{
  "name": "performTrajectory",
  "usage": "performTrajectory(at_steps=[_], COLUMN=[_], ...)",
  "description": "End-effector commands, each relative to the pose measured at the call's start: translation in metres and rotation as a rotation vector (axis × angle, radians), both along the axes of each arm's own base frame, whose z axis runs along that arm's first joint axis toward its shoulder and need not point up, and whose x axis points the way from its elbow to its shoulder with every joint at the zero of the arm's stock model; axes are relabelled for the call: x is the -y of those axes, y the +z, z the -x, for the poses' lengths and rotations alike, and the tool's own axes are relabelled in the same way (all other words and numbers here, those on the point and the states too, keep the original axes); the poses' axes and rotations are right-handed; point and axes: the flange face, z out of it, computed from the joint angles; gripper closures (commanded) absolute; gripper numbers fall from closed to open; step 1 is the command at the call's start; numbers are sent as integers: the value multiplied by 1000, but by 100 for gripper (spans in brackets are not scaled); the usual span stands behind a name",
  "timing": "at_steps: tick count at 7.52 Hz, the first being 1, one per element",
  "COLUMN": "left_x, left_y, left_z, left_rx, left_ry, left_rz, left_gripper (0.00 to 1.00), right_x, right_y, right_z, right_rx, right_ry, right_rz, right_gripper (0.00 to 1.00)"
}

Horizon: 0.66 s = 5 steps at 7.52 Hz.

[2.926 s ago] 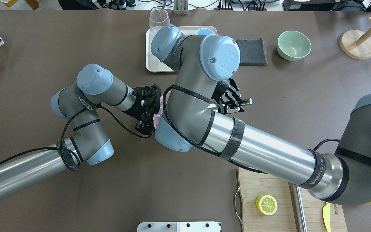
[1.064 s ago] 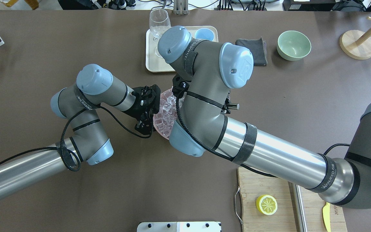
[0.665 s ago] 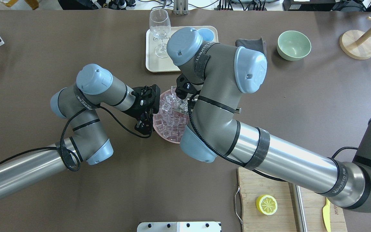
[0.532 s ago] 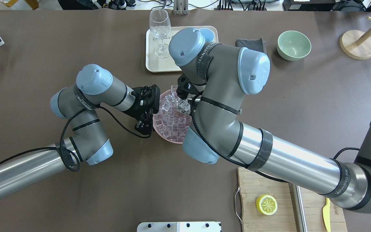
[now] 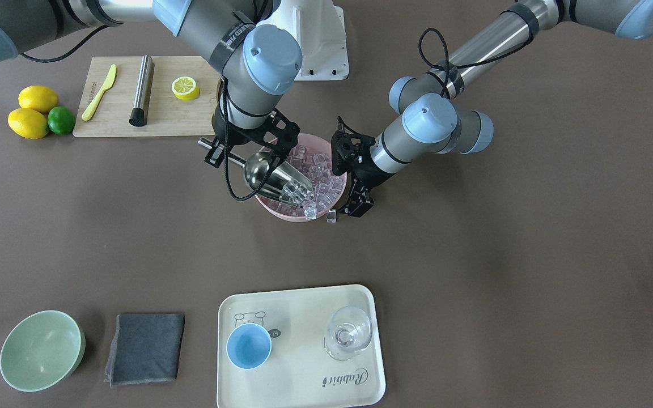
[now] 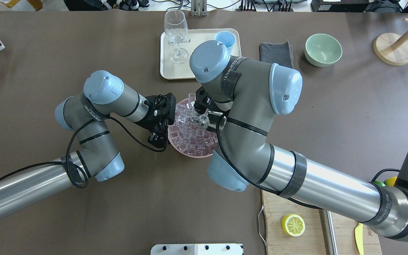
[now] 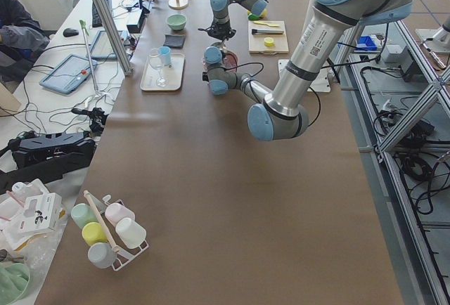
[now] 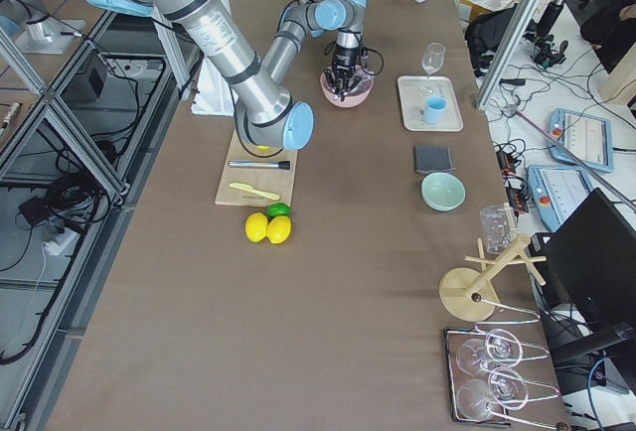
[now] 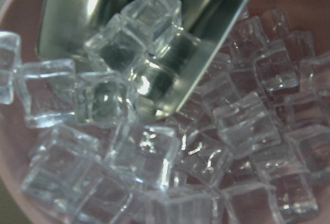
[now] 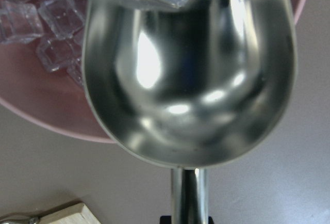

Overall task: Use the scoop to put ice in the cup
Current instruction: 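Drag the scoop through the ice with the right gripper while the left holds the bowl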

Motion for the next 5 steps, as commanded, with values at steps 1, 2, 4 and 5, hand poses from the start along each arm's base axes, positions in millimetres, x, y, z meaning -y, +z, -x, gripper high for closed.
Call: performTrajectory(at_steps=[1,2,4,5], left_x=[0,-1,0,0], left_y=[0,1,3,2], left_z=[0,0,1,0], left_rx=[0,1,5,4], left_ry=[-1,1,-1,-2], left_rz=[0,1,3,1], left_gripper=[2,2,2,2], right_x=[-11,-14,-24,-27], right_y=[5,5,6,5], right_z=[11,5,-9,-16], right_rx=[54,83,144,165], right_ry=[30,63,93,98], right_rz=[-14,-16,-36,-46], right_gripper=[100,100,100,100])
